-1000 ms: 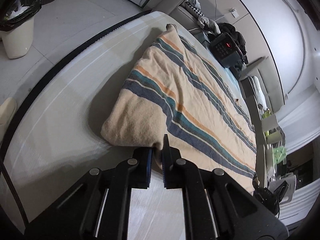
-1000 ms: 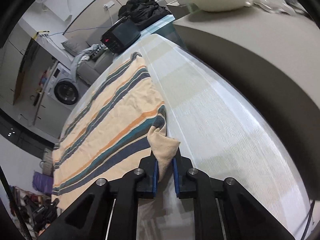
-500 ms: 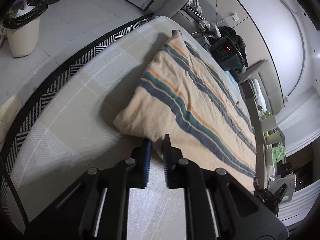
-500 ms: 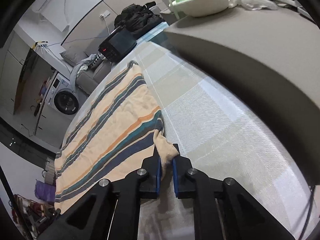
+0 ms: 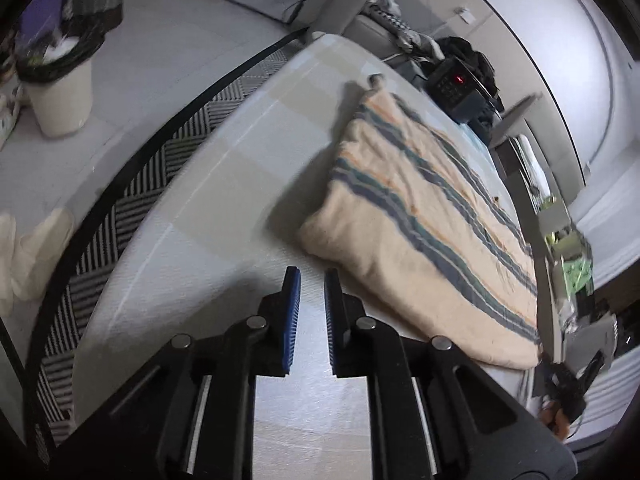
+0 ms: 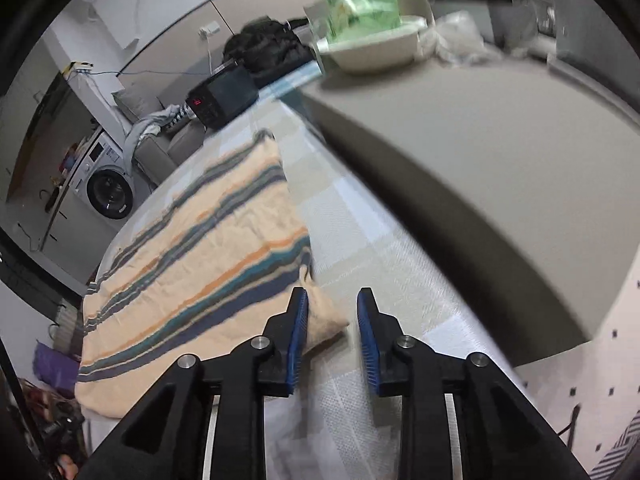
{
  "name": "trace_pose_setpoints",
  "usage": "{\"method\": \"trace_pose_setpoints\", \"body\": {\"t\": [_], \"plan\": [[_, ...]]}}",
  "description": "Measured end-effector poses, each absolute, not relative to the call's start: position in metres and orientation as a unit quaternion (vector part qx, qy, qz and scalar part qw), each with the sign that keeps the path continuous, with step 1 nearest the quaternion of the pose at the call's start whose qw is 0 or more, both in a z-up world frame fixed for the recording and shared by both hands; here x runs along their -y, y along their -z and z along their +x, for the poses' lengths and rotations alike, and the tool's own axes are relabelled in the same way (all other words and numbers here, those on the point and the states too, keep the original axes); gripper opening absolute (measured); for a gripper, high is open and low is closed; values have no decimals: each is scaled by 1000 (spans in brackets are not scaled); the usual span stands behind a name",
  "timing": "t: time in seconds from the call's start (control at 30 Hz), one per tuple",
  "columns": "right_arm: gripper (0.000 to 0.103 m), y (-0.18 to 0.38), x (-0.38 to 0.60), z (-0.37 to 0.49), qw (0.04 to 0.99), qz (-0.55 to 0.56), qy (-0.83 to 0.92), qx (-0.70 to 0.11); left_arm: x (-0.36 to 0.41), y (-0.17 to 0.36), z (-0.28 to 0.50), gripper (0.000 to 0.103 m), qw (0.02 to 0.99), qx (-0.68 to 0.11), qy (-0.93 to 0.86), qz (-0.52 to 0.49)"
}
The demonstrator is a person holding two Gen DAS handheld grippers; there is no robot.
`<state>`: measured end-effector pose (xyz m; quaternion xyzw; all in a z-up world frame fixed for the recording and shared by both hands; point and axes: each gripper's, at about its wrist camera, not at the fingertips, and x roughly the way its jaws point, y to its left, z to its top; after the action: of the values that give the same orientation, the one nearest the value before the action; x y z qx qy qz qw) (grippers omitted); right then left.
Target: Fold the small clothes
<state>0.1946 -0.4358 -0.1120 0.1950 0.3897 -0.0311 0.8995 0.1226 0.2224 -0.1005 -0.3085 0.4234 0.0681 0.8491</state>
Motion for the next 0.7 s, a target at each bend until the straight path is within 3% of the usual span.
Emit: {"method": "trace_pose_setpoints", "body": {"t": [0.07, 0.17, 0.23, 0.37, 0.43, 0.5, 0.57, 0.7], "plan": [[35, 103, 428, 192, 908, 171, 29, -381, -210, 92, 128, 11, 859, -422, -60, -283], [38, 96, 402, 196, 914, 136, -14, -382, -182, 76, 141, 32, 877, -415, -39, -240], [42, 97, 376, 202, 915, 100, -49, -388, -155, 70, 154, 52, 885, -418, -10, -204], [61, 107, 313, 213, 908, 35, -128, -397, -92, 68, 180, 60, 891, -428, 67, -136], [63, 114, 284, 216, 904, -4, -154, -398, -63, 71, 193, 78, 888, -436, 104, -105], [68, 119, 259, 217, 902, -41, -177, -391, -38, 75, 200, 86, 884, -439, 139, -80], [73, 124, 239, 218, 895, -67, -205, -391, -21, 82, 206, 87, 879, -448, 154, -58], [73, 143, 223, 225, 880, -104, -218, -410, -10, 97, 212, 87, 867, -472, 152, -34]]}}
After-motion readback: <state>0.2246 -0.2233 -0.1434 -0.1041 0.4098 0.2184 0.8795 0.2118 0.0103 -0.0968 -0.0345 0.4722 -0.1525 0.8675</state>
